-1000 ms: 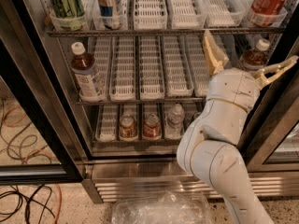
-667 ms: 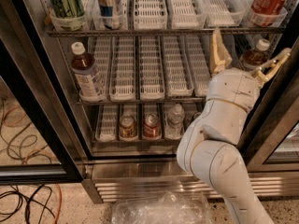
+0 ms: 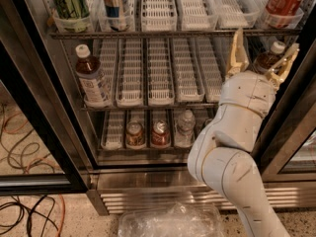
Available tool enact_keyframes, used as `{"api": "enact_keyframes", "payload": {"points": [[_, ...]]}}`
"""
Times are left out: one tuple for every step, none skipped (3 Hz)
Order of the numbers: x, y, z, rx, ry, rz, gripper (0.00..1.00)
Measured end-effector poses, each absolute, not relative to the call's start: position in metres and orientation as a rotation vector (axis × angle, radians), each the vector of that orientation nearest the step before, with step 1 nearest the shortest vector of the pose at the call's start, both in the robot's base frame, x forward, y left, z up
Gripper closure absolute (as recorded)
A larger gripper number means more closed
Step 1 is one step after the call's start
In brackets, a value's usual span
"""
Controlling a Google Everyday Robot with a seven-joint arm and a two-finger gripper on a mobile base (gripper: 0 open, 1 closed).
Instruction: Pick coke can from top shelf of fridge
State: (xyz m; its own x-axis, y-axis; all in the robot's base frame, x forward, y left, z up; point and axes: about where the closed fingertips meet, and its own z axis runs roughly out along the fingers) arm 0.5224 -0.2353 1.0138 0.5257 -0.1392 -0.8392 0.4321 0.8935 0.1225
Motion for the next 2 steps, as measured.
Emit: {"api": "enact_keyframes", "payload": {"points": [[0.5276,-0.2367,1.0199,0.338,0.948,-0.352,0.27],[0.5359,-0.2355,1.0297,0.348,0.934,-0.341,0.25]]}}
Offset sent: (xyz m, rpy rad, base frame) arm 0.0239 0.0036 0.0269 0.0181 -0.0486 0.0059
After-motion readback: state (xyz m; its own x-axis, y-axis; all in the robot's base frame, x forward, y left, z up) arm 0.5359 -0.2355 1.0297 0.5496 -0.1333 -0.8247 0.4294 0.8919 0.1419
